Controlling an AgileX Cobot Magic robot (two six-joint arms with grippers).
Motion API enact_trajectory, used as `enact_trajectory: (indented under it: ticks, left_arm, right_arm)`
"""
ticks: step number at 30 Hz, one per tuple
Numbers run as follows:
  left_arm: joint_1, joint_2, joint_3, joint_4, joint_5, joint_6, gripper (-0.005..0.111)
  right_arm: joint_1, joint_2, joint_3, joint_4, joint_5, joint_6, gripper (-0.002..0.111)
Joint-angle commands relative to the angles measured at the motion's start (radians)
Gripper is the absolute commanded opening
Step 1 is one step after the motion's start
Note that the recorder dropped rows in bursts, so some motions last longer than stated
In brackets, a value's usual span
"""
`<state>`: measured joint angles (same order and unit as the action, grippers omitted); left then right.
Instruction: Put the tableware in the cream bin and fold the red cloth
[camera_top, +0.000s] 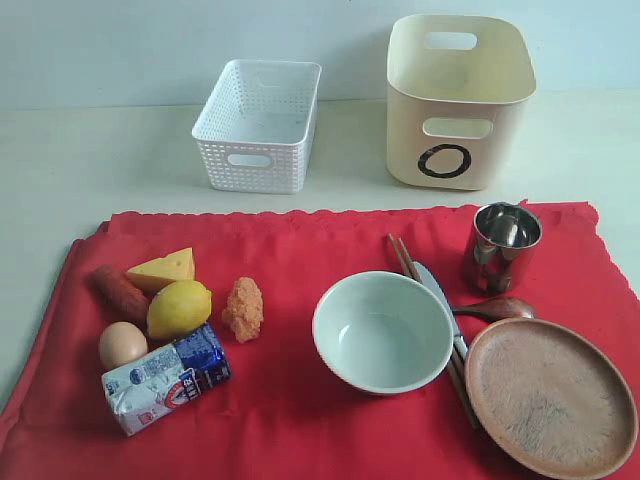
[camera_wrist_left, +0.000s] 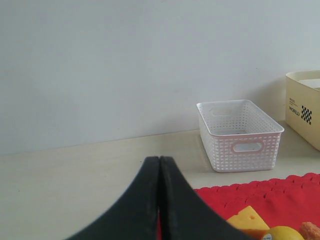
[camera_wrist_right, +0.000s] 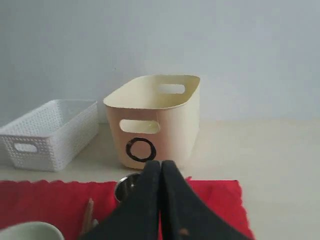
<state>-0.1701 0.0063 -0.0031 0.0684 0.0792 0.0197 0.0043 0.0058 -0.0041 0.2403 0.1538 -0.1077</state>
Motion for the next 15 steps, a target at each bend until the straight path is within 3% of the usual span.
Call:
enact_trajectory:
  ticks: [1, 9, 15]
  left_arm:
    - [-0.004, -0.006, 0.003, 0.0, 0.001, -0.007, 0.0]
    - [-0.004, -0.006, 0.003, 0.0, 0.001, -0.007, 0.0]
    - [-0.004, -0.006, 0.003, 0.0, 0.001, -0.007, 0.0]
  right_arm:
    - [-0.004, -0.006, 0.004, 0.289, -0.169, 0.049, 0.0]
    - [-0.003, 0.009, -0.026, 0.299, -0.12, -0.075, 0.0]
    - [0.013, 0.262, -0.057, 0.306, -0.097, -0.101, 0.0]
